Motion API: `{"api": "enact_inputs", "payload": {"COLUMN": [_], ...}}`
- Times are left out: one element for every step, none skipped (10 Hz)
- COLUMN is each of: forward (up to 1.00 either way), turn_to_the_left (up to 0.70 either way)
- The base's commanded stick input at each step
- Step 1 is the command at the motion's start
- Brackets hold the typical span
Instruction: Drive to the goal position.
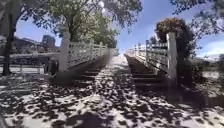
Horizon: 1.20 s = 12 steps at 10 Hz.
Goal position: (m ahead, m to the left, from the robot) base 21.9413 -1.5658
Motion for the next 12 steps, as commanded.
{"api": "enact_inputs", "payload": {"forward": [0.45, 0.45, 0.45, 0.45, 0.45, 0.45, 0.45, 0.45, 0.45, 0.45, 0.45, 0.45], "turn_to_the_left": [0.0, 0.0, 0.0, 0.0, 0.0, 0.0, 0.0, 0.0, -0.04, -0.27, -0.27, -0.24]}}
